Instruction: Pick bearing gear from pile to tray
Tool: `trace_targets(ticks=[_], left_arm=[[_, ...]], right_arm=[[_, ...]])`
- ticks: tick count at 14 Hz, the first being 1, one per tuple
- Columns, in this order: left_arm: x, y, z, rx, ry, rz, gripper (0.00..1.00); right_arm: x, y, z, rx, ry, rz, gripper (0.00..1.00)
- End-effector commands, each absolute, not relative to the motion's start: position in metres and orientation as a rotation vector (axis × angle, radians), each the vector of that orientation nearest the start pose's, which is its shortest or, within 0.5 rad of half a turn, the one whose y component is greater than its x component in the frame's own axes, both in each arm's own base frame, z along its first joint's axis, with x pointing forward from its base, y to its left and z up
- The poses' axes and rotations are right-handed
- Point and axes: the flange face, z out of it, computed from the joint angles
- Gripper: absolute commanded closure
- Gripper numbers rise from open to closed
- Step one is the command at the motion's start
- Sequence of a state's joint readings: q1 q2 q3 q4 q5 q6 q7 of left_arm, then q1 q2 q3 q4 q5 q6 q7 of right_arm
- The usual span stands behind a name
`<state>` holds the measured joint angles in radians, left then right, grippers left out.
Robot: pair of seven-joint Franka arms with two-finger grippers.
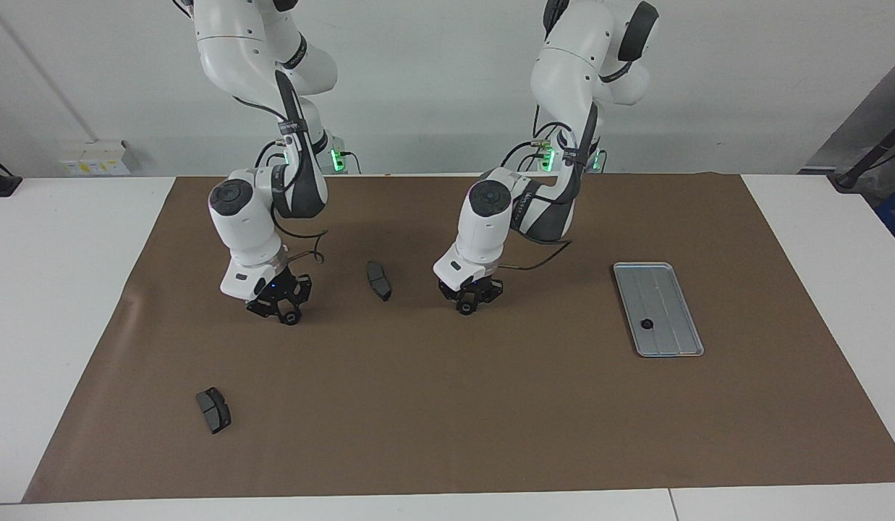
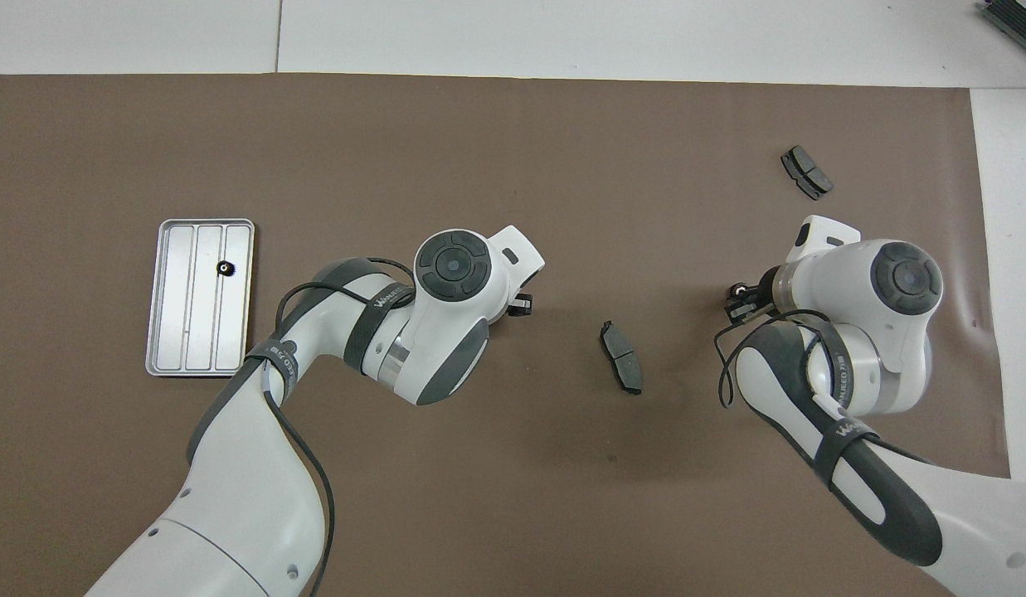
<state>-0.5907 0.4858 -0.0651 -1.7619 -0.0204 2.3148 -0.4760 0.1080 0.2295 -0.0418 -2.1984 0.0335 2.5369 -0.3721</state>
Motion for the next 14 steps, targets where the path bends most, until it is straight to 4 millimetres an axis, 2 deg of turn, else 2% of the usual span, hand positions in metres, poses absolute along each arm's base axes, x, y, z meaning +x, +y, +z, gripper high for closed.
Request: trace_targets(ticks=[1, 2, 5, 6, 8, 10, 11, 14], left_arm=[[0.533, -0.392, 0.303, -3.194, 0.227, -0.053, 0.97], [0.549, -0.382, 0.313, -3.200, 0.189, -0.065, 0.97], [0.600, -0.321, 0.333, -3.203, 0.035, -0.079, 0.97], [0.614, -0.292, 0.337, -3.206, -0.009, -0.090, 0.95], [0.637, -0.228, 0.343, -3.204, -0.023, -0.102, 0.95], [0.648, -0.172, 0.344, -3.197, 0.015, -0.099, 0.95], [0.647, -0.144, 0.345, -3.193, 0.059, -0.084, 0.96], [0.631, -0.073, 0.356, -3.172, 0.252, 0.030, 0.96]], right_arm=[[0.569, 0.041, 0.306, -3.082, -0.493, -0.227, 1.00], [0.572, 0.043, 0.319, -3.086, -0.424, -0.233, 1.00], [0.582, 0.052, 0.364, -3.089, -0.226, -0.208, 1.00], [0.586, 0.056, 0.378, -3.088, -0.180, -0.199, 1.00], [0.592, 0.086, 0.404, -3.077, -0.082, -0.162, 1.00], [0.597, 0.125, 0.423, -3.064, 0.053, -0.147, 1.00], [0.596, 0.144, 0.426, -3.055, 0.117, -0.145, 1.00], [0.592, 0.201, 0.432, -3.007, 0.235, -0.142, 1.00]])
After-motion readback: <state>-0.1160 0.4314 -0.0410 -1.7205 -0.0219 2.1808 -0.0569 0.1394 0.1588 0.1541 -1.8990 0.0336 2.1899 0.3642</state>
